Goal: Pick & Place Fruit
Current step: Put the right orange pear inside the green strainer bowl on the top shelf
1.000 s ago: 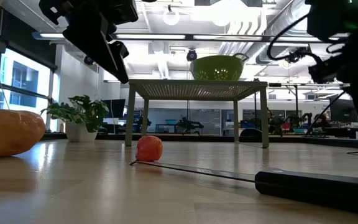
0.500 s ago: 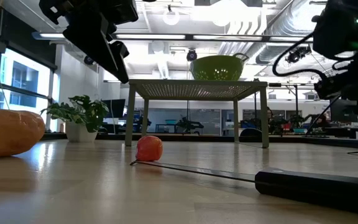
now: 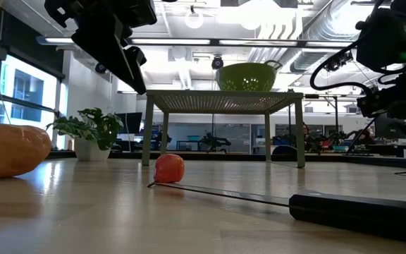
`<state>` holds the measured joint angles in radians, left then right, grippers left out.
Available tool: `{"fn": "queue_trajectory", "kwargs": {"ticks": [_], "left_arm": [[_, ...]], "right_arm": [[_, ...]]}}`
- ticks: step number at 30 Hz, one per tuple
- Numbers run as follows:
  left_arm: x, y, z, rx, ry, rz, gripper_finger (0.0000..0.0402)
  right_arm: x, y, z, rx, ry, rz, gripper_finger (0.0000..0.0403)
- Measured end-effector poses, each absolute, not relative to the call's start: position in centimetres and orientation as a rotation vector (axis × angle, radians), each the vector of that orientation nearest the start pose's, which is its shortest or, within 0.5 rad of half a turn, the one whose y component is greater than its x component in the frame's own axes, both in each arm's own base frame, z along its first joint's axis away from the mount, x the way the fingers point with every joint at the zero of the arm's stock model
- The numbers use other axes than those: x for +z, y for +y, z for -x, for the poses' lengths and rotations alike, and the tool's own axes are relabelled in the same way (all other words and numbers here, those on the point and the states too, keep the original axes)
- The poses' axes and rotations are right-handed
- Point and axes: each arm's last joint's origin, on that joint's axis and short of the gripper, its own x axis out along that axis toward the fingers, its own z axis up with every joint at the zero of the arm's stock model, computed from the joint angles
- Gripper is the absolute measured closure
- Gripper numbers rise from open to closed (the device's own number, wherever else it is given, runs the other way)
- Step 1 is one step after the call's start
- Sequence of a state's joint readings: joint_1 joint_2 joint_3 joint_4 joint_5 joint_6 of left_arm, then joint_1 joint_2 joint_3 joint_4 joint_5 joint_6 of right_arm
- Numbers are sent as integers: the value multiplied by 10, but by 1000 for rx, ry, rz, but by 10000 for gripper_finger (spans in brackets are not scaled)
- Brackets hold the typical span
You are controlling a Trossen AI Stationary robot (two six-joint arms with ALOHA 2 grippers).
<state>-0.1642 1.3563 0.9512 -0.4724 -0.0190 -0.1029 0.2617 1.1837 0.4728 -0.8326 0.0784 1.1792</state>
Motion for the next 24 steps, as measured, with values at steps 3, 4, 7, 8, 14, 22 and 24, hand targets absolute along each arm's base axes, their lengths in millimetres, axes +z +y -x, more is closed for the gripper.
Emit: {"fn": "queue_trajectory", "kwargs": {"ticks": [3, 4, 7, 8, 14, 22, 24], "left_arm": [[246, -44, -271, -91, 881, 16, 172], [246, -44, -271, -90, 881, 16, 172], [246, -44, -271, -90, 881, 16, 171], [246, -44, -271, -90, 881, 16, 172], [246, -44, -271, -90, 881, 16, 172], [246, -44, -271, -86, 882, 25, 172], [246, -44, -271, -86, 882, 25, 172]], "right_arm": [[137, 36, -143, -740, 1376, -675, 312], [137, 36, -143, -740, 1377, -676, 318], [137, 36, -144, -734, 1379, -678, 319], [137, 37, -144, -727, 1385, -686, 315], [137, 40, -148, -655, 1385, -751, 308], [140, 45, -165, -504, 1260, -794, 310], [142, 47, -170, -447, 1228, -810, 309]]}}
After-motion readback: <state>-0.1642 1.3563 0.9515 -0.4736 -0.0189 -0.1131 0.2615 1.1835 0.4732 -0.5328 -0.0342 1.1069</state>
